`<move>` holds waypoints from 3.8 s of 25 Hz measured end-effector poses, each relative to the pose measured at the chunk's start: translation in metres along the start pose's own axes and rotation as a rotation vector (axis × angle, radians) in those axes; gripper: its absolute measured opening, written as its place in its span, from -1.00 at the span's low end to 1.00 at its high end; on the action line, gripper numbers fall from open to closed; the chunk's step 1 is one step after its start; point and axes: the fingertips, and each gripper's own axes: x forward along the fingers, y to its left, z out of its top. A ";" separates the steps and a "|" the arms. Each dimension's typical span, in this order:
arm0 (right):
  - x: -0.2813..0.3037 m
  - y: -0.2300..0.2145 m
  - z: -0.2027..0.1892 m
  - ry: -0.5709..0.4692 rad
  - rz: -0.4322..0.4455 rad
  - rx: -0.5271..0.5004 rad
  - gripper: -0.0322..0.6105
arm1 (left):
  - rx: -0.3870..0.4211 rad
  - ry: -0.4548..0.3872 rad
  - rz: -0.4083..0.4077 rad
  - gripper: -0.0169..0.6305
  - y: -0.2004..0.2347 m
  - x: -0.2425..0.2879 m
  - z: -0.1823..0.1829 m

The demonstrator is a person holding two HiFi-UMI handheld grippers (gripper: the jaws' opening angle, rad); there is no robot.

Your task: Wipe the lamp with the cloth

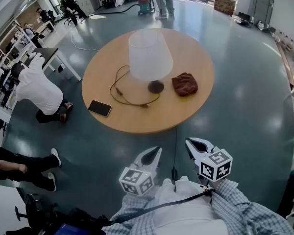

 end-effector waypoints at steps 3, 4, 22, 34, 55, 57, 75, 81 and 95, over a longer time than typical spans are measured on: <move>0.000 0.000 -0.001 0.002 -0.003 0.000 -0.89 | 0.001 0.007 -0.001 -0.96 -0.001 -0.001 -0.002; -0.001 0.000 -0.002 0.003 -0.003 0.001 -0.89 | 0.002 0.009 -0.002 -0.96 -0.001 -0.001 -0.002; -0.004 0.003 -0.002 0.008 0.020 -0.034 -0.89 | -0.019 0.011 0.008 -0.96 -0.003 0.000 -0.007; -0.025 -0.037 0.010 -0.012 0.019 -0.003 -0.89 | -0.020 -0.048 0.031 -0.96 -0.029 0.022 0.007; -0.013 -0.097 0.017 -0.007 -0.006 0.045 -0.89 | 0.019 -0.048 0.074 -0.96 -0.008 0.068 0.027; 0.006 -0.100 0.027 -0.011 -0.010 0.037 -0.89 | 0.019 -0.053 0.061 -0.96 0.010 0.079 0.036; 0.142 -0.117 0.098 0.007 -0.057 0.020 -0.89 | -0.039 -0.024 -0.016 -0.96 0.136 0.147 0.094; 0.162 -0.132 0.103 0.042 -0.041 0.021 -0.89 | -0.100 -0.032 -0.033 -0.96 0.154 0.166 0.096; 0.199 -0.149 0.129 0.102 0.074 -0.037 -0.89 | -0.259 -0.220 -0.200 -0.35 0.132 0.181 0.144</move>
